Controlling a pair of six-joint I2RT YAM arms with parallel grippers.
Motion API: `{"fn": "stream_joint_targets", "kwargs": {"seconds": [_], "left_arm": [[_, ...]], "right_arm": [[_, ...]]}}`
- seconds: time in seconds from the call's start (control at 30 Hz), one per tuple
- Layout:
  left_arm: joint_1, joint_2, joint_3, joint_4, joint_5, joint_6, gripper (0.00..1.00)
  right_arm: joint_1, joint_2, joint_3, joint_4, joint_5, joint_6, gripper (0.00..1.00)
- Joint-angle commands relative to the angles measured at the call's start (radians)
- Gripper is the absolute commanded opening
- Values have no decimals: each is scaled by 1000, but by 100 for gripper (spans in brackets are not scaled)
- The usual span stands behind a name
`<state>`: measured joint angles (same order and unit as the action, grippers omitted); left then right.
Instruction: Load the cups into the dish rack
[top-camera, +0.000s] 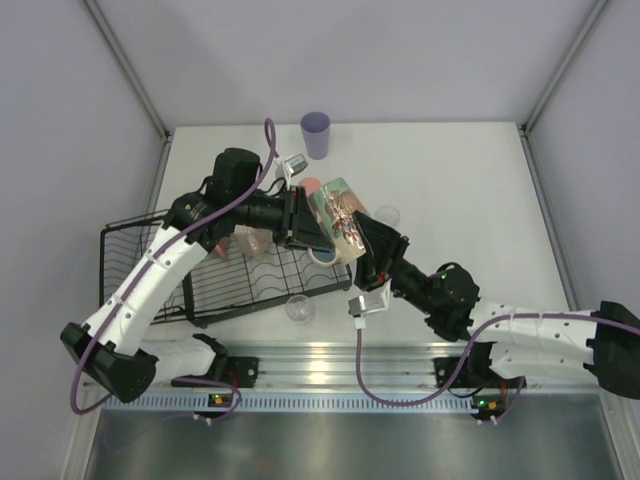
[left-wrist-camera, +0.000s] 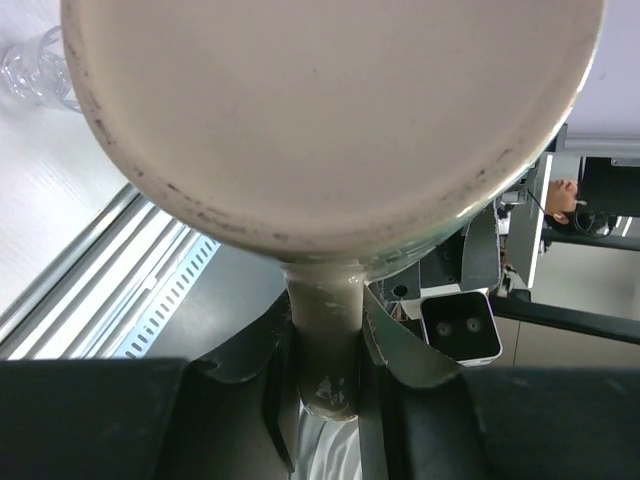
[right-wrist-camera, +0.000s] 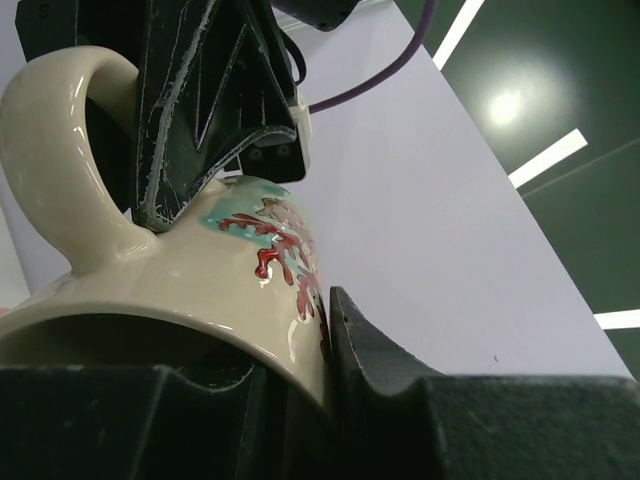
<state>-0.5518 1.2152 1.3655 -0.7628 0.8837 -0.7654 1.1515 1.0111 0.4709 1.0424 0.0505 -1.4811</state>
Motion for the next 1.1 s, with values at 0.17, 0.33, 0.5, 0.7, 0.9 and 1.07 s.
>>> {"fn": "stream_joint_targets", "kwargs": {"seconds": [0.17, 0.33, 0.5, 0.7, 0.9, 1.07], "left_arm": [[-8, 6, -32, 177, 178, 1, 38], [-11, -12, -60, 177, 209, 12, 52], [-13, -25, -114, 177, 193, 9, 42], [-13, -2, -141, 177, 178, 15, 0], [-11, -6, -103, 177, 72, 43, 0], [0, -35, -72, 180, -20, 37, 0]], "right_arm": [[24, 78, 35, 178, -61, -41, 0], [24, 98, 46, 209, -64, -77, 0], [24, 116, 46, 260, -64, -125, 0], [25, 110, 35, 252, -90, -139, 0], [31, 138, 15, 315, -55, -107, 13], [19, 156, 0, 375, -12, -75, 40]]}}
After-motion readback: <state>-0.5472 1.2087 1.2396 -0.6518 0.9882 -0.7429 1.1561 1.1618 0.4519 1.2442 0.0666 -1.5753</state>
